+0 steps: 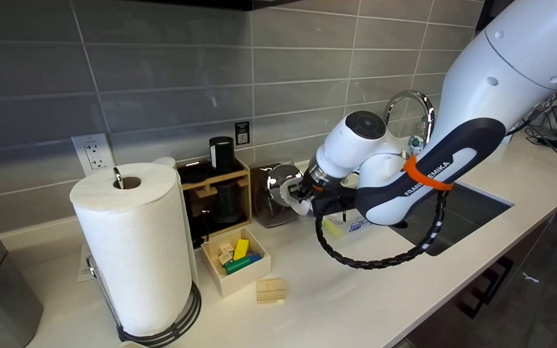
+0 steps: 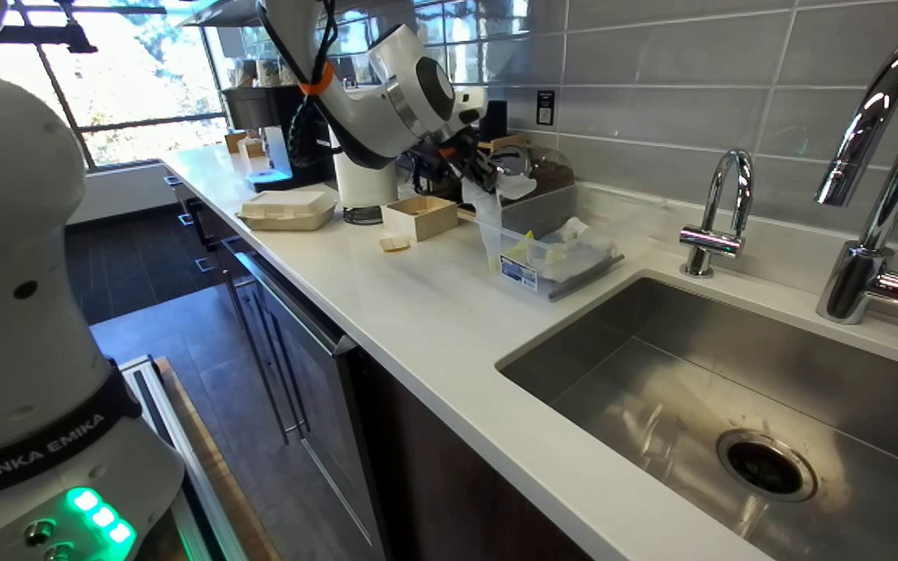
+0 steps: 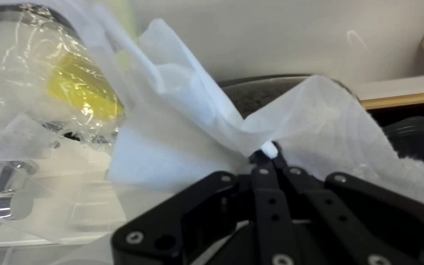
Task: Wipe the silver lid with the paper towel
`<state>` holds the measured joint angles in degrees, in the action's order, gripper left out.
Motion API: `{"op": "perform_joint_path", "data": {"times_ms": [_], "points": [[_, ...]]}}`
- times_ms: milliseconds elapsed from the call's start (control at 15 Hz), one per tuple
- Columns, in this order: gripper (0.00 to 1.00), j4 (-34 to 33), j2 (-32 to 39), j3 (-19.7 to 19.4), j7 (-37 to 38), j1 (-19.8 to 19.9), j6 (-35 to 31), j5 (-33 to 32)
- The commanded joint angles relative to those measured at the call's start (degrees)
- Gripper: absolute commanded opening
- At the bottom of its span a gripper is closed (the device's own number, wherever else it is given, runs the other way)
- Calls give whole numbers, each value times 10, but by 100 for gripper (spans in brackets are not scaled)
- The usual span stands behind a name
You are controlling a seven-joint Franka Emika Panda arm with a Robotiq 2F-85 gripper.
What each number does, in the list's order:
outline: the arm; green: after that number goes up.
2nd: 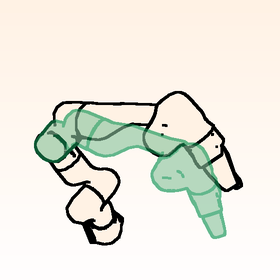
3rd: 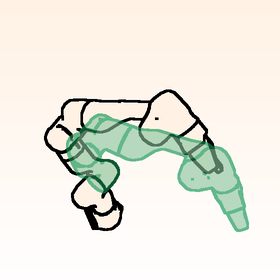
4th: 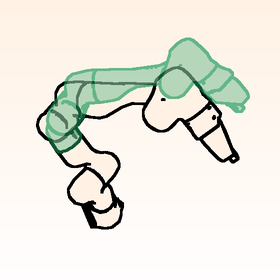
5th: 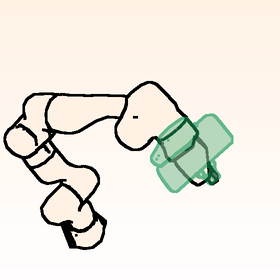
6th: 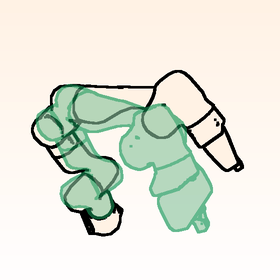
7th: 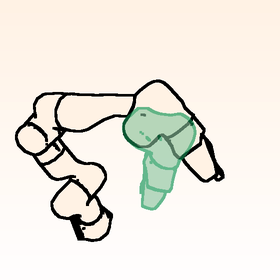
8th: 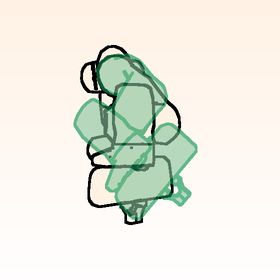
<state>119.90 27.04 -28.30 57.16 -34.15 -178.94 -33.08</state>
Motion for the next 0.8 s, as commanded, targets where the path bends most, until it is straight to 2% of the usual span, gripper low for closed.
{"op": "perform_joint_path", "data": {"times_ms": [0,267,400,733], "points": [[0,0,8,-44,39,-27,18,2],[0,-11,21,-94,67,-58,-8,-5],[0,-11,23,-102,72,-66,-8,-1],[0,-2,15,-80,65,-61,4,7]]}}
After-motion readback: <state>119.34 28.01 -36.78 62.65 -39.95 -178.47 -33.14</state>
